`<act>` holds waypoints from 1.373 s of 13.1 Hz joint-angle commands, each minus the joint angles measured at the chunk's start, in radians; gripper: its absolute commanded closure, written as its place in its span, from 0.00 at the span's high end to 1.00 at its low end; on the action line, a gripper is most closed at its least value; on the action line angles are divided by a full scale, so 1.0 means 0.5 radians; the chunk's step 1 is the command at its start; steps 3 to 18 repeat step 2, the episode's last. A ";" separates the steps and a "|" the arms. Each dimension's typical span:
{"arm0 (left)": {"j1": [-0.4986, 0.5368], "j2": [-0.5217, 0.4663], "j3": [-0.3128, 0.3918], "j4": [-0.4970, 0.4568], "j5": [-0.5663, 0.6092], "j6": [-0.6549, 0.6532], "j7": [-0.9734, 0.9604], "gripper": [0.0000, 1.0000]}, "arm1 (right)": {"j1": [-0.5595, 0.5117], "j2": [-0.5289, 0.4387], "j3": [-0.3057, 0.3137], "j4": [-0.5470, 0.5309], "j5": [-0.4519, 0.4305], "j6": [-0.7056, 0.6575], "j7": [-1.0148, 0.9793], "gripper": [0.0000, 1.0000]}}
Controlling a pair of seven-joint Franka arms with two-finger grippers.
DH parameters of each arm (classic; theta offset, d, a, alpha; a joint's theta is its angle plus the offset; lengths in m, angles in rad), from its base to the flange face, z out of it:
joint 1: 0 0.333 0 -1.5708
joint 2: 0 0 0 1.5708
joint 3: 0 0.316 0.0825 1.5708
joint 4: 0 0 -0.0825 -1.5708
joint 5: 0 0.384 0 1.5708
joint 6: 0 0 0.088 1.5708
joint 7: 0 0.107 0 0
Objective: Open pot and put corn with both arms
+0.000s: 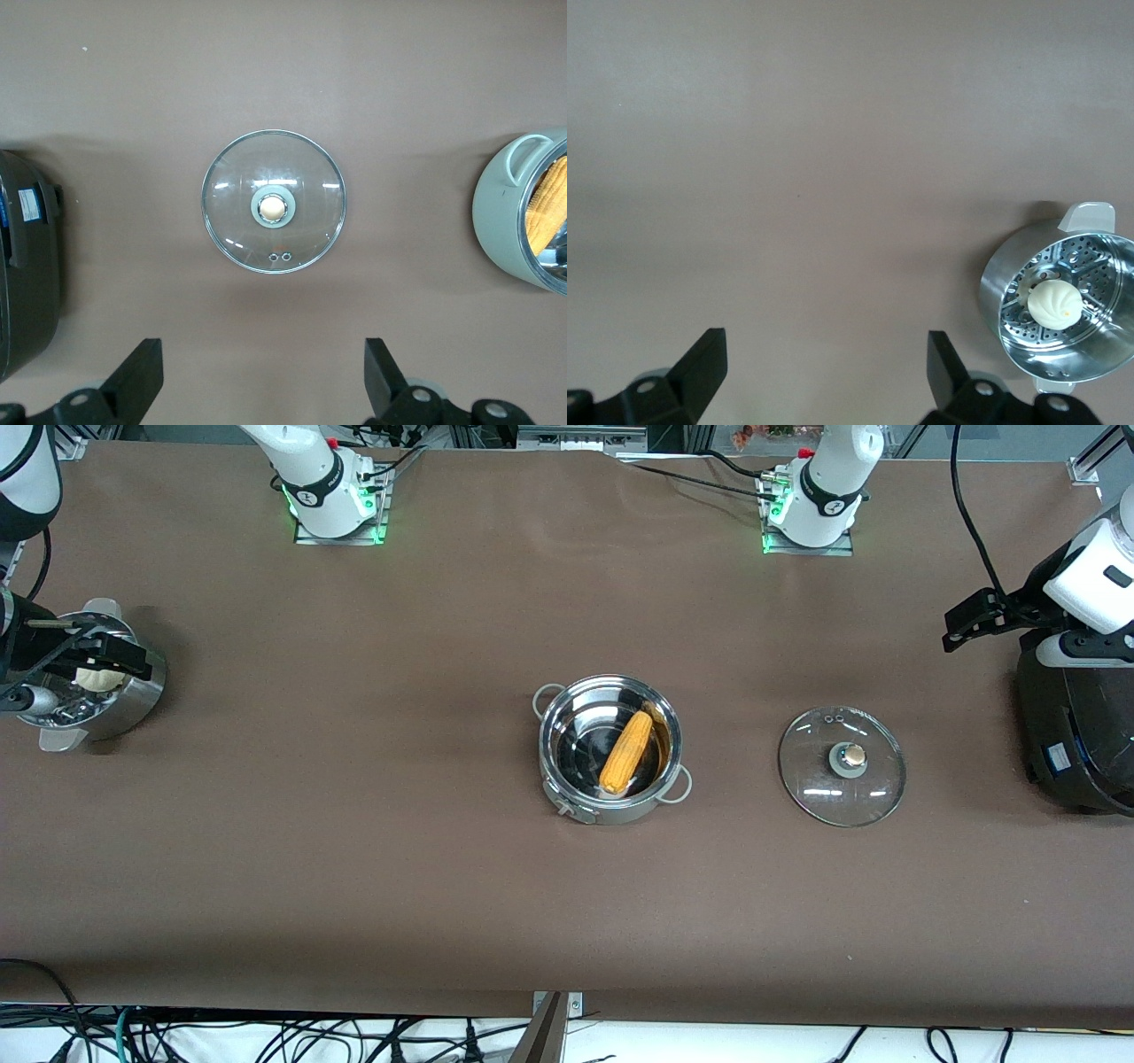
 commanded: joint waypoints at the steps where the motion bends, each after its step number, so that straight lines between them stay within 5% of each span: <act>1: -0.003 0.039 0.000 0.078 0.014 -0.052 0.005 1.00 | -0.002 0.014 0.006 0.046 0.023 -0.011 0.010 1.00; 18: -0.006 0.039 0.000 0.078 0.014 -0.052 0.005 1.00 | -0.002 0.014 0.006 0.046 0.020 -0.011 0.007 1.00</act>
